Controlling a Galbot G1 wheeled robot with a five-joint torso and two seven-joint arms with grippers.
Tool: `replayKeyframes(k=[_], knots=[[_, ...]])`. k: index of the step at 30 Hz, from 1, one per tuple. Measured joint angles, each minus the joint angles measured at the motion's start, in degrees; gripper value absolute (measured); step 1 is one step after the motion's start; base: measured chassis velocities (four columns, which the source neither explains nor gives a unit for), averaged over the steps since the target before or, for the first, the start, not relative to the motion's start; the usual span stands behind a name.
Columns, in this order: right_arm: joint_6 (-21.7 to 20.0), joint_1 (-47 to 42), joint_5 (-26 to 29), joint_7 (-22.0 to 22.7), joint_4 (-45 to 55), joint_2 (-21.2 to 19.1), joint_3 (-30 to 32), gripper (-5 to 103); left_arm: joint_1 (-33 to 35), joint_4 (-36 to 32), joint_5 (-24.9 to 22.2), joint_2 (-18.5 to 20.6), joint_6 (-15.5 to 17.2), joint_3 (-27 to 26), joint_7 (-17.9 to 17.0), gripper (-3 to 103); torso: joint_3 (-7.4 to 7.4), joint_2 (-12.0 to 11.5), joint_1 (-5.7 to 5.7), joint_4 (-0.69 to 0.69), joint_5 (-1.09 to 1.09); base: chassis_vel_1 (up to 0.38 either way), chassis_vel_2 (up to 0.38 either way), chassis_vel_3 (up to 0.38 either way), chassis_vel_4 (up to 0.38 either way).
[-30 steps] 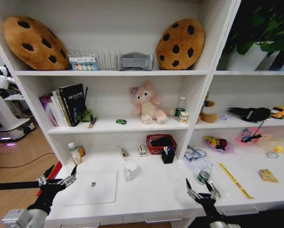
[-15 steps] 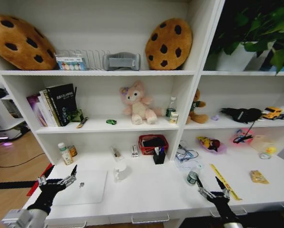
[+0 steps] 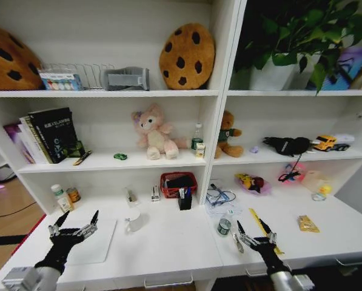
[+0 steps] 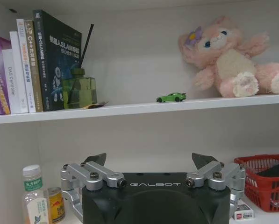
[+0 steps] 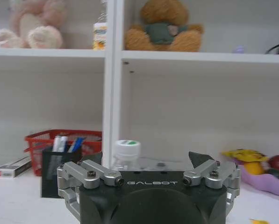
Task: Organize the objects on the table.
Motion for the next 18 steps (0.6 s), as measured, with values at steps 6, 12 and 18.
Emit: replayKeyframes(k=[6,12,18], knots=[[-4.33,4.58,0.14,-4.34,-2.25,-3.04,-1.79,100,0.00,0.00,0.00,0.00,0.00,-0.01,-0.02,100,0.00,0.00,0.00,-0.01,0.02,0.020,0.039,-0.019,-0.016],[-5.77,6.03,0.03,-3.91,-3.76,-2.72,-2.79,103,0.00,0.00,0.00,0.00,0.00,0.00,-0.02,100,0.00,0.00,0.00,-0.03,0.04,0.000,0.000,0.000,0.000],[-5.49,5.79,-0.40,-3.91,-3.86,-1.75,-3.01,84,0.00,0.00,0.00,0.00,0.00,0.00,-0.03,100,0.00,0.00,-0.01,-0.01,0.03,0.000,0.000,0.000,0.000]])
